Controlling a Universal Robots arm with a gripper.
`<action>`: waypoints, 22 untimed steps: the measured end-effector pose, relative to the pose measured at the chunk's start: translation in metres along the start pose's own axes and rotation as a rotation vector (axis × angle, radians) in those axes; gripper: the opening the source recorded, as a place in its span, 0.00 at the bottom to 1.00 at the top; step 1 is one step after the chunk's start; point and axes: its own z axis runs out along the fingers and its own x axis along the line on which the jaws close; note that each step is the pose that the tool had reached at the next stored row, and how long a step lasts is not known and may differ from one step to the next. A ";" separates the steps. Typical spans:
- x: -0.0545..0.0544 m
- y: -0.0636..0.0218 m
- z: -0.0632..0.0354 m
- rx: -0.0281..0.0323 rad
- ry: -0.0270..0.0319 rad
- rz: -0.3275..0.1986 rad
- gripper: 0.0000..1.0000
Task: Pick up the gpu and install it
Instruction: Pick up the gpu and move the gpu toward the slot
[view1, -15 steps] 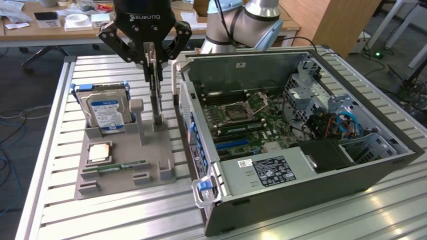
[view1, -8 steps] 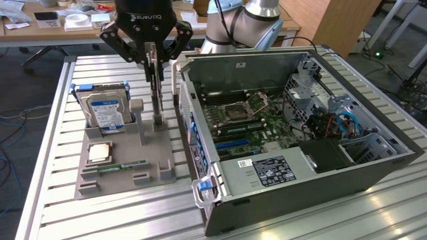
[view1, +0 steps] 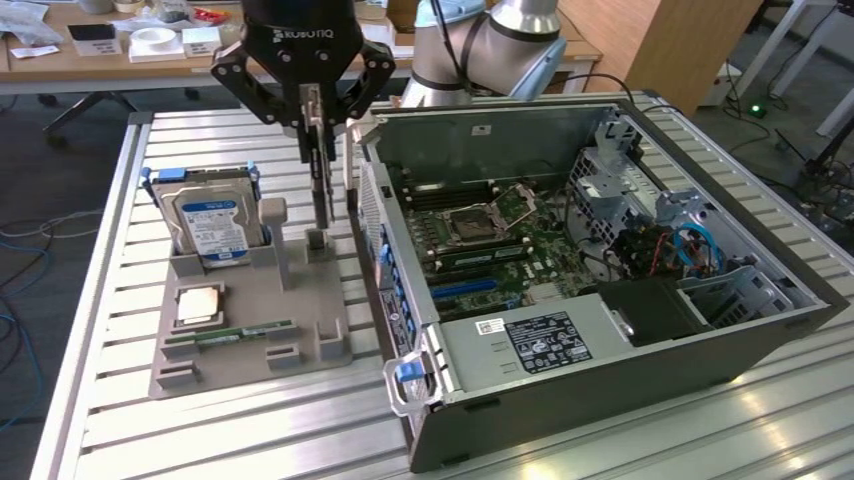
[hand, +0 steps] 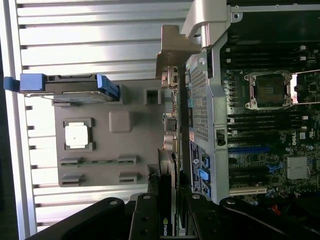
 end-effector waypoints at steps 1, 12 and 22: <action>-0.001 0.0001 0.0000 0.0000 0.0000 0.000 0.26; -0.010 0.0008 0.0004 0.0000 0.0000 0.000 0.26; -0.018 0.0016 0.0007 0.0000 0.0000 0.000 0.26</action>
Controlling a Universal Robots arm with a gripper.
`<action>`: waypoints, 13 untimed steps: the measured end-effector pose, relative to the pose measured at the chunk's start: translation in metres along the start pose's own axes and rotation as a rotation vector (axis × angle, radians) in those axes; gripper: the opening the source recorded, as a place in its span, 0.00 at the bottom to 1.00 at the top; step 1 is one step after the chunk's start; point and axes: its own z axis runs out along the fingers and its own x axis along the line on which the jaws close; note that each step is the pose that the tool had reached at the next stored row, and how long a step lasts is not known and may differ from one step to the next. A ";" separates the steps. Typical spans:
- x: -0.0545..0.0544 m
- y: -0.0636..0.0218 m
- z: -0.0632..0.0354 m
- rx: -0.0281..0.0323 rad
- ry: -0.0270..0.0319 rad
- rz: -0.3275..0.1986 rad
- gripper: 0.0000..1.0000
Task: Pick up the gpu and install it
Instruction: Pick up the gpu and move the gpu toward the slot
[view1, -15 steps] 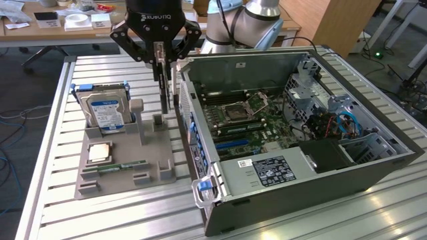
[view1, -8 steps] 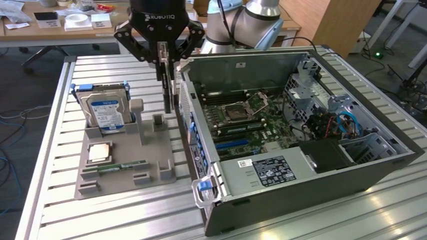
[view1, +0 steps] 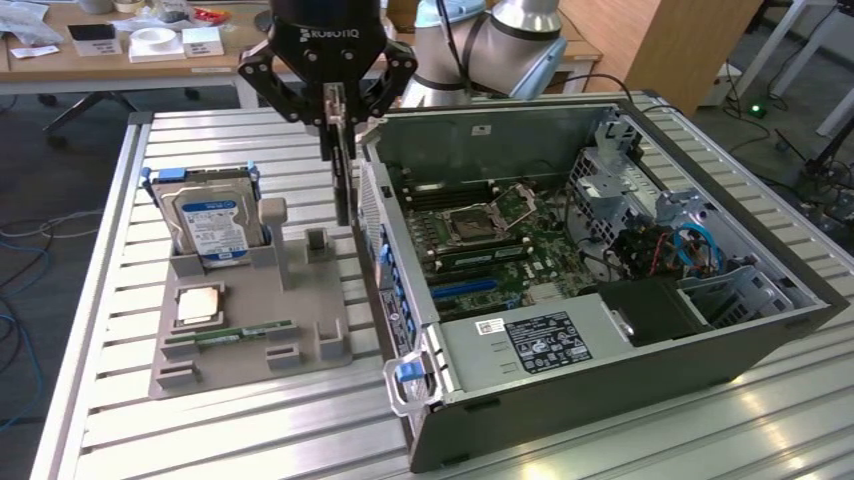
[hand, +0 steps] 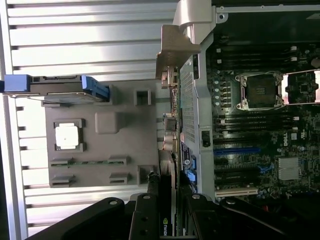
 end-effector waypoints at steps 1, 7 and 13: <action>-0.001 0.0001 0.0000 0.0001 0.0000 0.000 0.26; -0.005 0.0005 0.0002 0.0000 0.0000 0.000 0.26; -0.009 0.0009 0.0003 0.0000 0.0000 0.000 0.26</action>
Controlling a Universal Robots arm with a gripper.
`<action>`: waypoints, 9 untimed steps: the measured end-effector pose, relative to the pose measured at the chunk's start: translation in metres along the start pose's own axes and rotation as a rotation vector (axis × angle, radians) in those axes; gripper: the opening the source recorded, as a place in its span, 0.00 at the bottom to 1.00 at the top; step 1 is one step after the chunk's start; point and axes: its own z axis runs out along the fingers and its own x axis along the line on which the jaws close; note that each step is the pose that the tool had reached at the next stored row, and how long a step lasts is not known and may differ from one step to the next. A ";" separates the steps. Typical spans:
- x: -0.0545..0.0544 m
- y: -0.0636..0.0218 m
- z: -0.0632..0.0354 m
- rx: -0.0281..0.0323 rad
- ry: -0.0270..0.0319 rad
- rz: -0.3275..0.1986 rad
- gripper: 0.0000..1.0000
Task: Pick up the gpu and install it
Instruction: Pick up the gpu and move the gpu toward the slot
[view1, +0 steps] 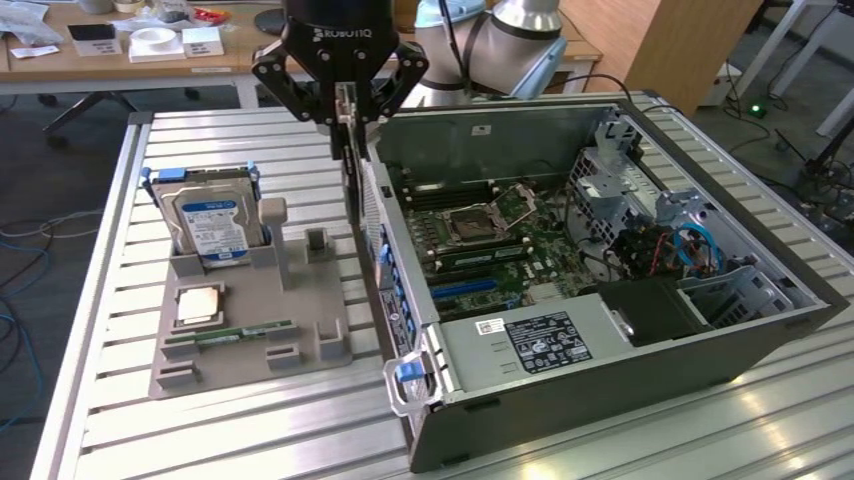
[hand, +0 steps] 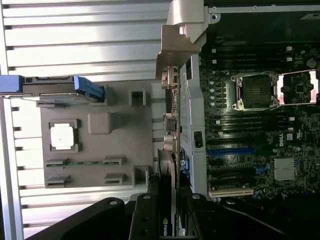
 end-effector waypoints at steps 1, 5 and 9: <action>-0.001 0.0001 0.0000 0.0000 0.0000 0.000 0.26; -0.004 0.0005 0.0002 0.0000 0.0000 0.000 0.26; -0.008 0.0009 0.0003 0.0000 0.0000 0.000 0.26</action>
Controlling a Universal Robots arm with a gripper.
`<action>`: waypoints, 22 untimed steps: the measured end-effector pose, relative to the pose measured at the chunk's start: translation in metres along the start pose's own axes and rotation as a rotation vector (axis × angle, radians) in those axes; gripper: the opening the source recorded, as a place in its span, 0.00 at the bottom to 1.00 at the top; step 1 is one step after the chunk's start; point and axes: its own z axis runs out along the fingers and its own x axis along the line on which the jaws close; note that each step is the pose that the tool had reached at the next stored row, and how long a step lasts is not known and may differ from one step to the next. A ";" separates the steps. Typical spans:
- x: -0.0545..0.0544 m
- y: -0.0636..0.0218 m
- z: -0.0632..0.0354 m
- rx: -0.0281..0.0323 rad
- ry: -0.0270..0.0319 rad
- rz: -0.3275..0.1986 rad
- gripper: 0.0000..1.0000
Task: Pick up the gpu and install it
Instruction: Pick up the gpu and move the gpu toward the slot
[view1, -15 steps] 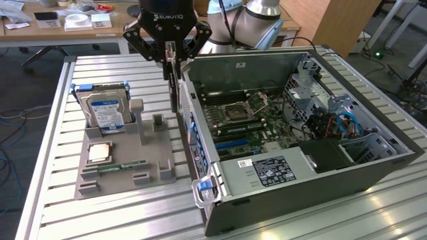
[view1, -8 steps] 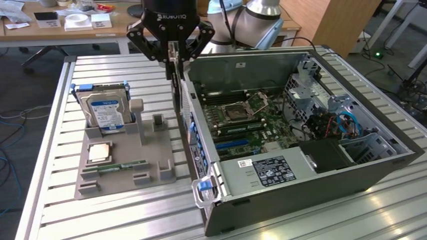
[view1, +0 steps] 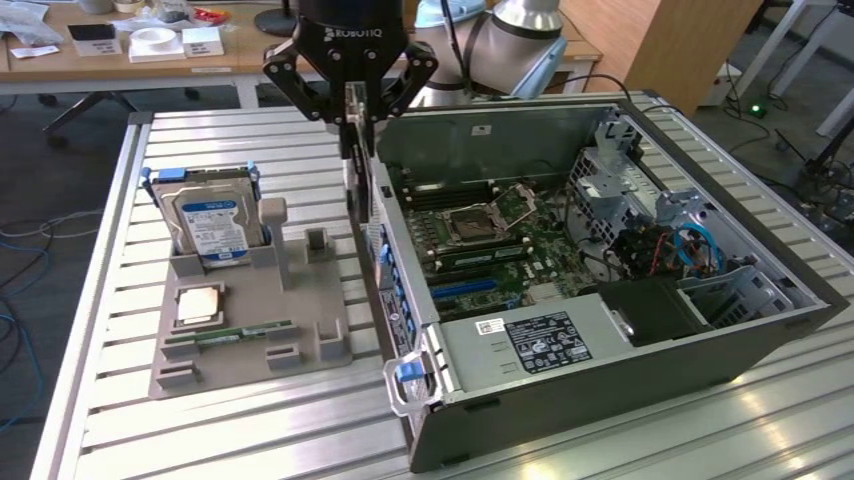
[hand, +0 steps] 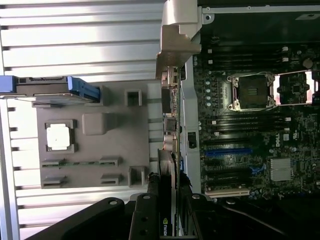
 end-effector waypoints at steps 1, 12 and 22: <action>-0.001 0.0001 0.0001 -0.0001 0.0000 0.000 0.26; -0.019 0.0049 0.0009 -0.0001 0.0000 0.000 0.26; -0.026 0.0071 0.0011 0.0000 0.0000 0.000 0.26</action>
